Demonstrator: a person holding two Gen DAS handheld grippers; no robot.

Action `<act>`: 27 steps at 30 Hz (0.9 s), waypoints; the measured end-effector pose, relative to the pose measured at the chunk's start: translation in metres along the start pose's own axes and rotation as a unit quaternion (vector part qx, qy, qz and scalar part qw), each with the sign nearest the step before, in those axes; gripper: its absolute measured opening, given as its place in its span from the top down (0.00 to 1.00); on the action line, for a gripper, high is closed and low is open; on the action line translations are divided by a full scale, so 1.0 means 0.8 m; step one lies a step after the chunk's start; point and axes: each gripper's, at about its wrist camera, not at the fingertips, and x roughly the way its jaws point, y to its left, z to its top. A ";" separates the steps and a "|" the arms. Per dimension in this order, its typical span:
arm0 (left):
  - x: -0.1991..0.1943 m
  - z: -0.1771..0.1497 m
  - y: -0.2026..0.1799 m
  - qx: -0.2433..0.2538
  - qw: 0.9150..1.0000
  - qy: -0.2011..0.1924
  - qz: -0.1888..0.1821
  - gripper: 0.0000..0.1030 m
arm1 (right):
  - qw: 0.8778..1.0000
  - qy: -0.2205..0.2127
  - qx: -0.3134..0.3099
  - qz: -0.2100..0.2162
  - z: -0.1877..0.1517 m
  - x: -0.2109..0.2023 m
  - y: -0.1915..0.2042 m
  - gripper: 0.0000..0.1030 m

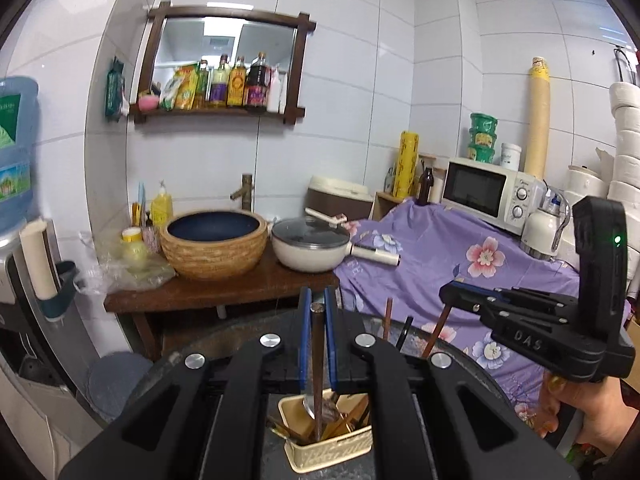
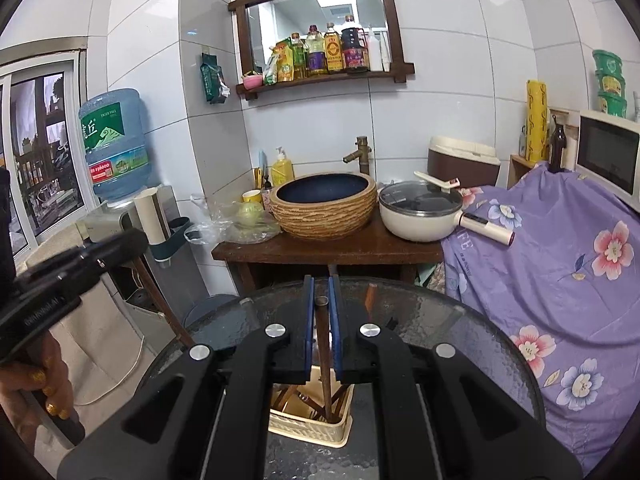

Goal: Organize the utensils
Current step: 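Carry both wooden chopsticks over the holder and lower them in, then open both tools to release the chopsticks and withdraw from the holder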

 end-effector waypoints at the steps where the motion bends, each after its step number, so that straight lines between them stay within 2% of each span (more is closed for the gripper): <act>1: 0.003 -0.006 0.002 -0.003 1.000 0.002 0.002 0.93 | 1.000 0.003 0.002 -0.002 -0.004 0.002 -0.001 0.92; 3: 0.009 -0.019 0.005 -0.008 1.000 0.011 0.001 0.91 | 1.000 0.010 0.003 -0.001 -0.014 0.006 -0.002 0.92; 4: 0.012 -0.025 0.005 -0.009 1.000 0.016 0.000 0.86 | 1.000 0.012 0.003 -0.002 -0.018 0.007 -0.002 0.92; 6: 0.016 -0.037 0.005 -0.008 1.000 0.024 -0.002 0.68 | 1.000 0.018 0.002 -0.004 -0.027 0.011 -0.004 0.92; 7: 0.016 -0.042 0.004 -0.010 1.000 0.022 -0.001 0.55 | 1.000 0.021 0.005 -0.003 -0.032 0.013 -0.006 0.90; 8: 0.016 -0.047 0.006 -0.011 1.000 0.019 -0.002 0.50 | 1.000 0.023 0.007 -0.004 -0.035 0.014 -0.008 0.78; 9: 0.014 -0.052 0.005 -0.012 1.000 0.017 -0.003 0.49 | 1.000 0.027 0.012 -0.008 -0.041 0.016 -0.011 0.61; 10: 0.013 -0.058 0.006 -0.012 1.000 0.019 -0.005 0.47 | 1.000 0.025 0.015 -0.011 -0.045 0.016 -0.013 0.54; 11: 0.011 -0.064 0.005 -0.014 1.000 0.020 -0.007 0.44 | 1.000 0.020 0.017 -0.015 -0.049 0.014 -0.016 0.50; 13: 0.002 -0.077 0.003 -0.016 1.000 0.016 -0.011 0.39 | 1.000 0.017 0.017 -0.016 -0.056 0.010 -0.017 0.50; 17: -0.028 -0.116 -0.009 0.000 1.000 -0.003 -0.010 0.20 | 1.000 -0.001 0.015 -0.023 -0.082 -0.006 -0.021 0.38; 19: -0.039 -0.140 -0.017 0.017 1.000 0.005 -0.010 0.18 | 0.999 -0.010 0.016 -0.028 -0.096 -0.018 -0.022 0.34; 23: -0.055 -0.196 -0.027 0.051 0.998 0.038 0.004 0.18 | 1.000 0.010 0.003 -0.027 -0.138 -0.035 -0.010 0.33; 27: -0.069 -0.242 -0.011 0.027 0.998 0.064 0.012 0.18 | 0.999 0.046 -0.005 -0.019 -0.193 -0.044 0.010 0.33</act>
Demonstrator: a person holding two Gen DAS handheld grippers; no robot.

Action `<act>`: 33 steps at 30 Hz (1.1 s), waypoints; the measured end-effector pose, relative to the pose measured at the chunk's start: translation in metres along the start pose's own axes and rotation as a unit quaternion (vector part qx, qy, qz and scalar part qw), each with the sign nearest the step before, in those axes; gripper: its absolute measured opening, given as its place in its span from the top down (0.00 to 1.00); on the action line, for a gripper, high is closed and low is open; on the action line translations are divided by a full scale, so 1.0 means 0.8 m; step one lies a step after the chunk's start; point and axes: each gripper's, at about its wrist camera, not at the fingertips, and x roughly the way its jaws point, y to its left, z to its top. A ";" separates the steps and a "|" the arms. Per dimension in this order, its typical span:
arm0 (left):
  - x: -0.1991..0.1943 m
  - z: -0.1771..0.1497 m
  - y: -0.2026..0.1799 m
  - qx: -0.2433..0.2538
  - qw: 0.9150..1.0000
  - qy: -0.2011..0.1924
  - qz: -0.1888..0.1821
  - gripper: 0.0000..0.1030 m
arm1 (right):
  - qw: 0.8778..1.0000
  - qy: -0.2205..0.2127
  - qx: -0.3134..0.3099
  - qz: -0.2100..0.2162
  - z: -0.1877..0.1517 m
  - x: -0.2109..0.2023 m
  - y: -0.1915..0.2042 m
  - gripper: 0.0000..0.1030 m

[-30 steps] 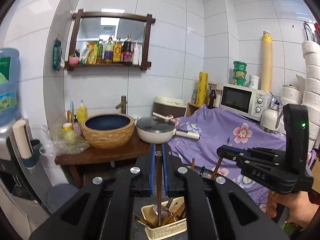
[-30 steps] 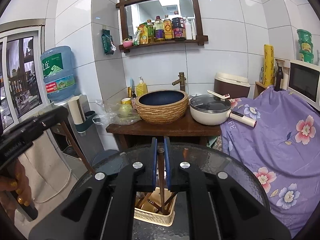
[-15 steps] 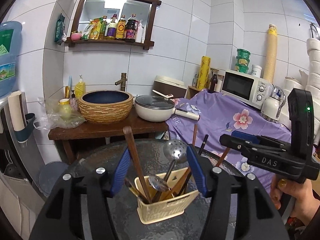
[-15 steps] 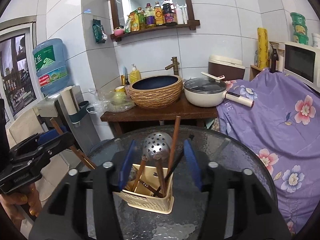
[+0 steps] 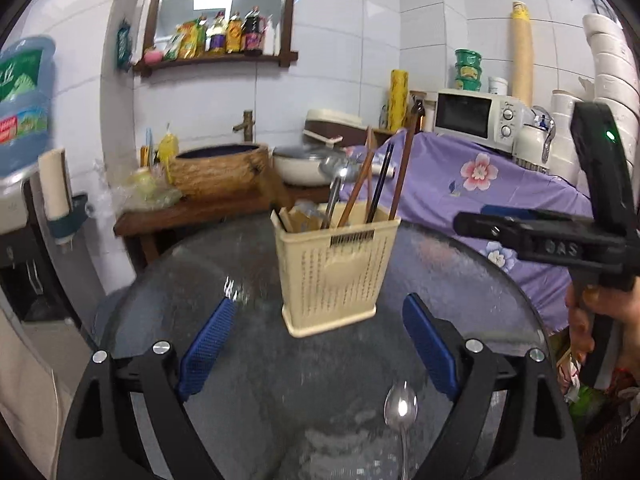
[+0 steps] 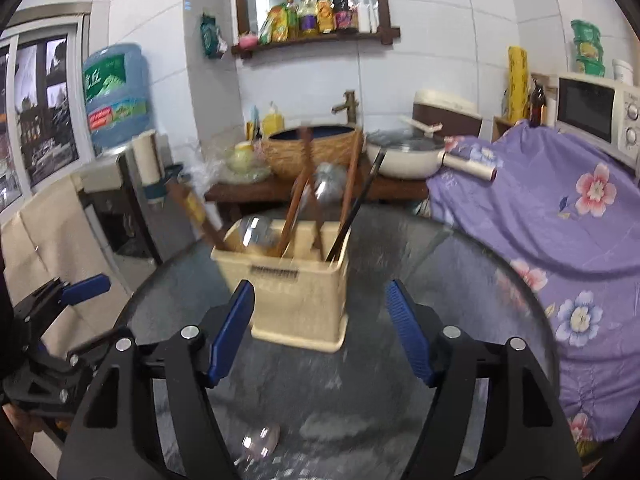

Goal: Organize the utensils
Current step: 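Open both tools to release the chopsticks and withdraw from the holder, then grasp the metal spoon on the table by its handle with the right tool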

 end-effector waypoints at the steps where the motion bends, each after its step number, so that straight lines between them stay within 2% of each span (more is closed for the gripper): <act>1: -0.002 -0.014 0.005 -0.007 1.000 0.005 0.006 0.18 | 1.000 0.009 0.001 0.004 -0.016 -0.001 0.006 0.33; 5: -0.002 -0.050 0.023 -0.027 0.999 0.030 0.030 0.18 | 0.999 0.042 0.007 0.016 -0.081 -0.001 0.035 0.33; 9: -0.010 -0.073 0.039 -0.059 0.997 0.036 0.042 0.18 | 0.996 0.077 0.026 0.030 -0.139 -0.001 0.064 0.33; 13: -0.018 -0.084 0.044 -0.061 0.996 0.033 0.061 0.18 | 0.993 0.106 0.028 0.037 -0.190 -0.004 0.103 0.33; 17: -0.024 -0.090 0.045 -0.065 0.996 0.033 0.060 0.18 | 0.990 0.135 0.023 0.037 -0.232 0.000 0.139 0.34; 25: -0.033 -0.088 0.045 -0.069 0.995 0.025 0.061 0.18 | 0.986 0.166 0.005 0.005 -0.260 0.012 0.156 0.42; 31: -0.033 -0.088 0.045 -0.072 0.995 0.026 0.061 0.18 | 0.985 0.171 -0.009 0.000 -0.268 0.008 0.153 0.55; 33: -0.031 -0.090 0.044 -0.071 0.995 0.031 0.060 0.18 | 0.985 0.171 -0.011 0.001 -0.266 0.006 0.147 0.62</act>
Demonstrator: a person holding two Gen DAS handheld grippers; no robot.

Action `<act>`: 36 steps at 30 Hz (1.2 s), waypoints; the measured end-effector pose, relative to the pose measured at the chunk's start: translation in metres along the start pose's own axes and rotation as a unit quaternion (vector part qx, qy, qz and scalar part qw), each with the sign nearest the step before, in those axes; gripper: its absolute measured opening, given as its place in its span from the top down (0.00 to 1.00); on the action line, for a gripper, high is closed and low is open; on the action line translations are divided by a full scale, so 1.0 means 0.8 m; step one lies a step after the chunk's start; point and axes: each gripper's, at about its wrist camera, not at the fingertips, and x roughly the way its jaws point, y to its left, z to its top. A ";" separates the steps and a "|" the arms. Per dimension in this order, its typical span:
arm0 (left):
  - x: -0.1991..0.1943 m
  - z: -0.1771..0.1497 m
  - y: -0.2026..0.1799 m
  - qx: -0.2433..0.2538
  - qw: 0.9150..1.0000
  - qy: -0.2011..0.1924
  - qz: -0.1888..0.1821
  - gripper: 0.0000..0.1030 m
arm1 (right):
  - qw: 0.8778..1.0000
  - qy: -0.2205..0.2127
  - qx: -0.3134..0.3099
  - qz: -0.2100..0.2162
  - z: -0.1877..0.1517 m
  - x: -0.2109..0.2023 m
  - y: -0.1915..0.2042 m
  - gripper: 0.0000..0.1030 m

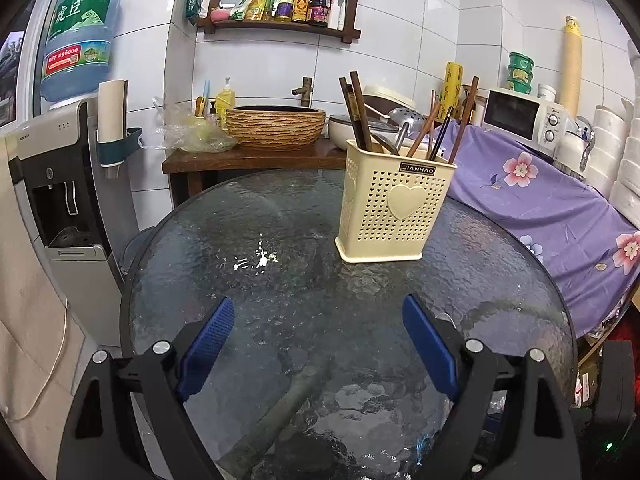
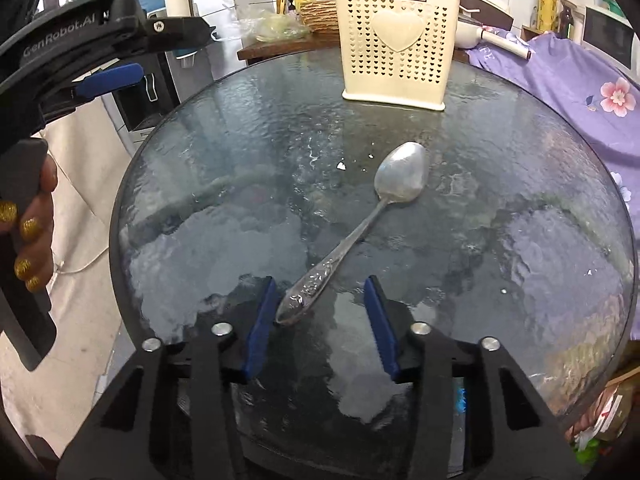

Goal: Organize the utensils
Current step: 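Grasp the metal spoon on the table by its handle with the right tool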

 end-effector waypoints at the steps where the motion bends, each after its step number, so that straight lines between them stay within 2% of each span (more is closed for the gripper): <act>1: 0.001 -0.001 -0.001 0.000 1.000 0.002 -0.001 0.18 | 1.000 0.000 0.002 0.002 0.001 -0.002 -0.005 0.63; 4: 0.002 -0.004 -0.004 0.001 1.000 0.008 -0.006 0.18 | 1.000 -0.002 0.000 0.001 -0.005 -0.008 -0.013 0.72; 7: 0.002 -0.007 -0.009 0.002 1.000 0.013 -0.011 0.18 | 1.000 -0.007 -0.009 -0.005 -0.013 -0.014 -0.020 0.85; 12: 0.002 -0.010 -0.018 0.007 1.000 0.017 -0.019 0.18 | 1.000 -0.016 -0.001 0.008 -0.020 -0.020 -0.035 0.87; 15: 0.001 -0.011 -0.021 0.009 1.000 0.017 -0.022 0.18 | 0.999 -0.027 0.003 0.018 -0.021 -0.026 -0.041 0.94; 22: 0.003 -0.014 -0.028 0.009 0.999 0.020 -0.026 0.18 | 0.998 -0.064 -0.011 0.001 -0.012 -0.051 -0.049 0.95; 26: 0.002 -0.014 -0.029 0.009 0.999 0.019 -0.028 0.18 | 0.999 -0.049 -0.002 0.011 -0.012 -0.046 -0.053 0.94; 29: 0.003 -0.014 -0.030 0.010 0.999 0.019 -0.028 0.18 | 0.999 -0.038 0.016 0.014 -0.018 -0.039 -0.057 0.89; 32: 0.004 -0.015 -0.030 0.011 0.999 0.021 -0.027 0.18 | 0.999 -0.038 0.032 0.018 -0.019 -0.035 -0.059 0.79; 36: 0.005 -0.015 -0.030 0.012 0.999 0.022 -0.027 0.18 | 0.999 -0.040 0.022 0.013 0.009 -0.022 -0.058 0.72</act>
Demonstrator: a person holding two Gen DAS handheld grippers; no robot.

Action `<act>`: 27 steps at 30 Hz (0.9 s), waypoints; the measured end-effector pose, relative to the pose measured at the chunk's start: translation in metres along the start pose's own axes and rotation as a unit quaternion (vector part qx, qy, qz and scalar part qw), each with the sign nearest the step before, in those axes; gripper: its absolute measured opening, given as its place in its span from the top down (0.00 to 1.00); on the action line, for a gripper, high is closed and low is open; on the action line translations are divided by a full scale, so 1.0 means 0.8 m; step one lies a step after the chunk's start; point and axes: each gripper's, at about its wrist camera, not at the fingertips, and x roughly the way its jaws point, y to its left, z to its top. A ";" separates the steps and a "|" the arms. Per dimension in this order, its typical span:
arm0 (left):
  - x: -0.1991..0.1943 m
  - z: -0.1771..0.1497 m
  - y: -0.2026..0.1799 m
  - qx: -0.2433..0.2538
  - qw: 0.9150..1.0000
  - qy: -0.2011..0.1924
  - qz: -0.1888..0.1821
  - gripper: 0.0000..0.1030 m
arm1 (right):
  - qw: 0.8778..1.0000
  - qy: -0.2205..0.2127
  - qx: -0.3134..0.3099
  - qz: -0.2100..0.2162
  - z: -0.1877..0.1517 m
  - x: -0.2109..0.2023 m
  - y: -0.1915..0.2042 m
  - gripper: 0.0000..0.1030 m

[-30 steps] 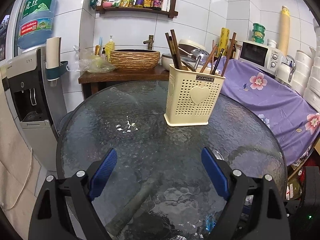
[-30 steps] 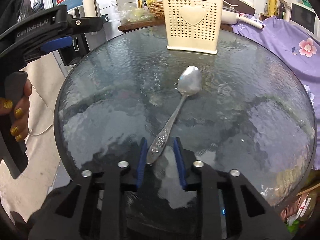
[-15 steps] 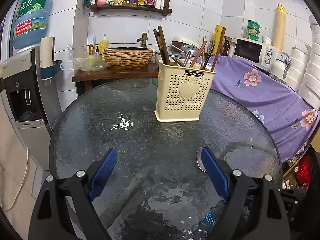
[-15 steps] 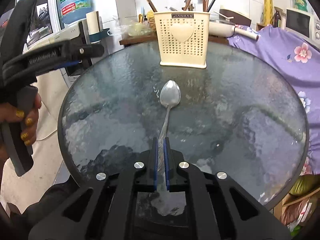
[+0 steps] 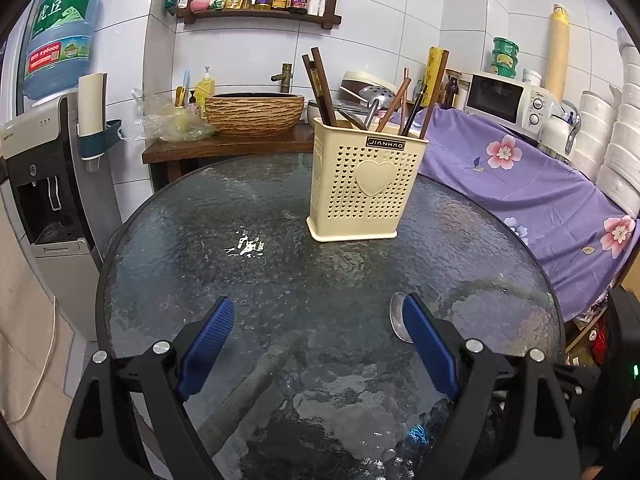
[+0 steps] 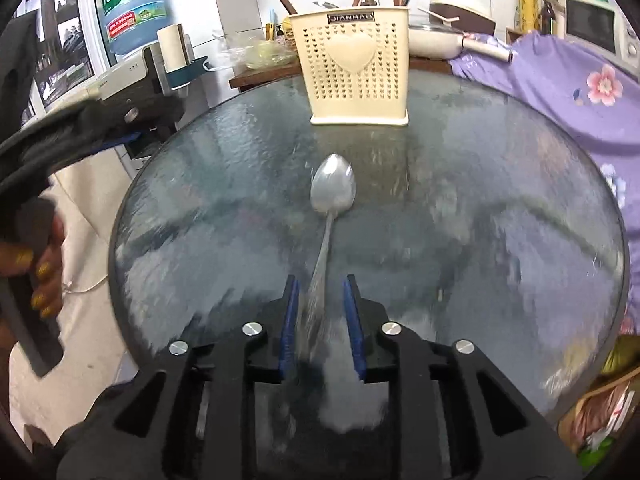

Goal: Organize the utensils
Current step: 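Grasp the metal spoon on the table by its handle with the right tool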

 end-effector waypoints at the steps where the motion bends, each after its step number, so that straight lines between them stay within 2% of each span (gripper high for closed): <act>1: 0.001 0.000 0.000 0.002 1.000 0.001 0.000 0.18 | 1.000 0.003 0.002 0.005 0.010 0.005 -0.001 0.72; 4: 0.002 -0.002 -0.001 0.007 1.000 0.004 0.000 0.18 | 0.999 0.004 0.012 0.030 0.042 0.019 -0.010 0.72; 7: 0.004 -0.006 0.002 0.003 1.000 0.009 -0.002 0.18 | 0.999 0.014 0.012 0.031 0.063 0.029 -0.022 0.72; 11: 0.008 -0.009 0.005 0.004 1.000 0.014 -0.002 0.18 | 0.998 0.036 0.020 0.044 0.067 0.040 -0.036 0.72; 17: 0.013 -0.009 0.004 0.013 1.000 0.021 -0.007 0.20 | 0.998 0.040 -0.012 0.052 0.099 0.062 -0.040 0.72; 24: 0.040 -0.012 -0.004 0.018 0.998 0.047 -0.021 0.22 | 0.995 0.057 -0.060 0.058 0.109 0.087 -0.032 0.72; 27: 0.046 -0.014 -0.006 0.026 0.998 0.053 -0.021 0.22 | 0.993 0.065 -0.056 0.075 0.116 0.098 -0.036 0.72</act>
